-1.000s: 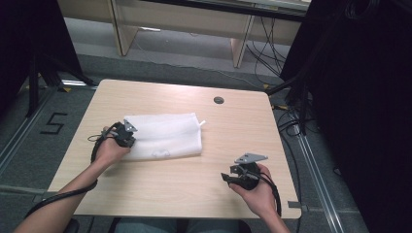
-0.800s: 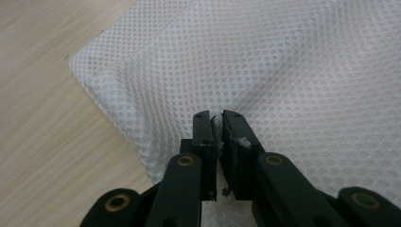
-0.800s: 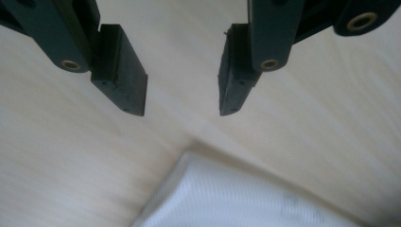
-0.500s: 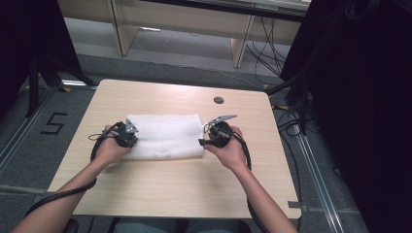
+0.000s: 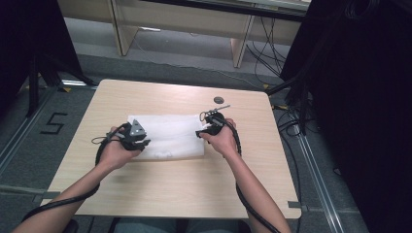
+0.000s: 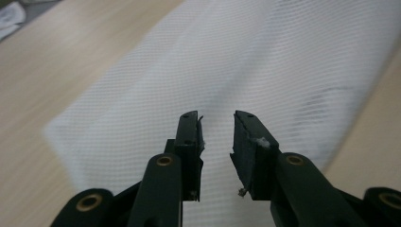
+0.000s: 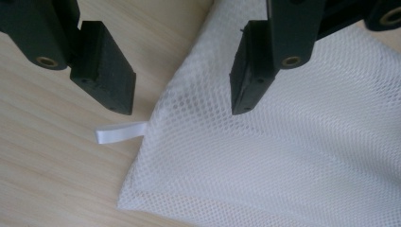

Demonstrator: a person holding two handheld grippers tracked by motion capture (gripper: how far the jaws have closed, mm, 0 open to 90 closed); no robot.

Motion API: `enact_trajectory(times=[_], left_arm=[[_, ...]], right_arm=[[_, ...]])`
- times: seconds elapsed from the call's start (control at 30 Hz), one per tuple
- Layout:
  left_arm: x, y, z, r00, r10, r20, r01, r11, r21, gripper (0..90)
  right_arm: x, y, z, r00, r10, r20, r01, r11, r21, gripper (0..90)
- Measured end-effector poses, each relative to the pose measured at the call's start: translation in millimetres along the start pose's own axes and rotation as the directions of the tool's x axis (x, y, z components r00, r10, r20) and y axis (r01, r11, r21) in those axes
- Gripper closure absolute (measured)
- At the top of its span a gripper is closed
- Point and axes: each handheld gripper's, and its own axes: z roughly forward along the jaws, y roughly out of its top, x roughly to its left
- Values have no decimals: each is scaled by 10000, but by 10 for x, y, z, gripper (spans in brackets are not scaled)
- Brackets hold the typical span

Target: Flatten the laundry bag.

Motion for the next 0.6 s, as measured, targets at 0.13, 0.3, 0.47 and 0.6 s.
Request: enact_trajectory(times=[0.13,0.3,0.47,0.6], left_arm=[[-208,42,125,9952,255,949,-267,9996,120,695],[-348,45,250,9905,453,1300,-488,9985,239,695],[-349,-4,312,9882,237,1510,-313,9984,478,703],[-355,-10,330,9880,292,1518,-378,9978,545,706]], right_arm=[[-10,20,125,9999,75,76,-76,9998,157,402],[-18,33,260,9996,267,32,-268,9989,387,425],[31,50,309,9985,-489,-233,501,9974,526,600],[131,76,266,9907,-1332,-265,1343,9898,471,780]])
